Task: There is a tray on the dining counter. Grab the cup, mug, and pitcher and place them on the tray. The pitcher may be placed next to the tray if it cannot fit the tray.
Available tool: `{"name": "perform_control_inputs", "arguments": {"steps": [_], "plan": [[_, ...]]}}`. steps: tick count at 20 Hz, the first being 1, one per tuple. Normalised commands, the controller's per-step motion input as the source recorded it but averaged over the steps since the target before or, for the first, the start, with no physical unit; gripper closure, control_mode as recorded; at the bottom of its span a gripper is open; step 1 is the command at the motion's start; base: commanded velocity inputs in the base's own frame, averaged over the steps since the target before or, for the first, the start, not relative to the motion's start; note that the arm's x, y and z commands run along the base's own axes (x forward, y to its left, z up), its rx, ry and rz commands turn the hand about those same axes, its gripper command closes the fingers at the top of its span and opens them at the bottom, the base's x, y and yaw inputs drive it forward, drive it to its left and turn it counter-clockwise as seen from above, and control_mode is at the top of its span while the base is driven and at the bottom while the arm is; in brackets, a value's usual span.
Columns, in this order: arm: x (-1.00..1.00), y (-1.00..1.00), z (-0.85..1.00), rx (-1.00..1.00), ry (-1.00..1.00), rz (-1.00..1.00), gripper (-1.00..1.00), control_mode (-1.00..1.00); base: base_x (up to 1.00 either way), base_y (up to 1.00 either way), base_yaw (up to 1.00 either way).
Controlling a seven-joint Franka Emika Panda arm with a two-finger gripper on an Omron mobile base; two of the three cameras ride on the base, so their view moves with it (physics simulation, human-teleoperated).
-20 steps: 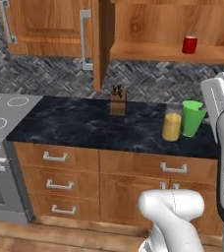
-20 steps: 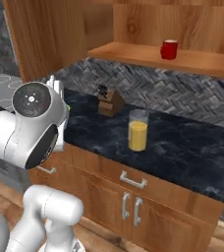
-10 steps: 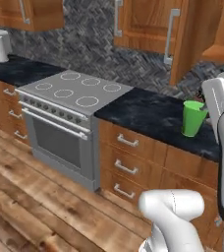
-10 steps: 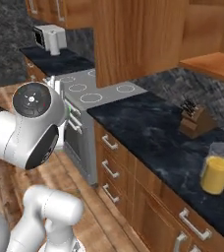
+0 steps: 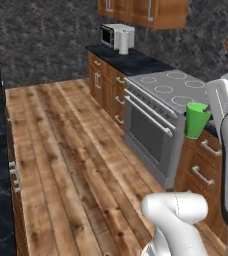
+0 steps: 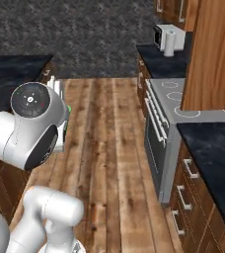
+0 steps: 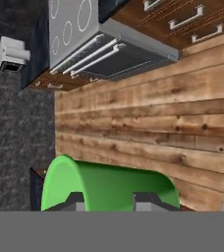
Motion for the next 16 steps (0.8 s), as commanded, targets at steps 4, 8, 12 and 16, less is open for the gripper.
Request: {"name": "perform_control_inputs", "arguments": {"steps": [4, 8, 12, 16], "plan": [[0.0, 0.0, 0.0, 0.0, 0.0, 0.0, 1.0, 1.0, 0.0, 0.33, 0.81], [0.0, 0.0, 0.0, 0.0, 0.0, 0.0, 1.0, 1.0, 0.0, 0.28, 0.8], [0.0, 0.0, 0.0, 0.0, 0.0, 0.0, 1.0, 1.0, 0.16, -0.05, 0.41], [0.0, 0.0, 0.0, 0.0, 0.0, 0.0, 1.0, 1.0, 0.84, -0.15, 0.0]]}}
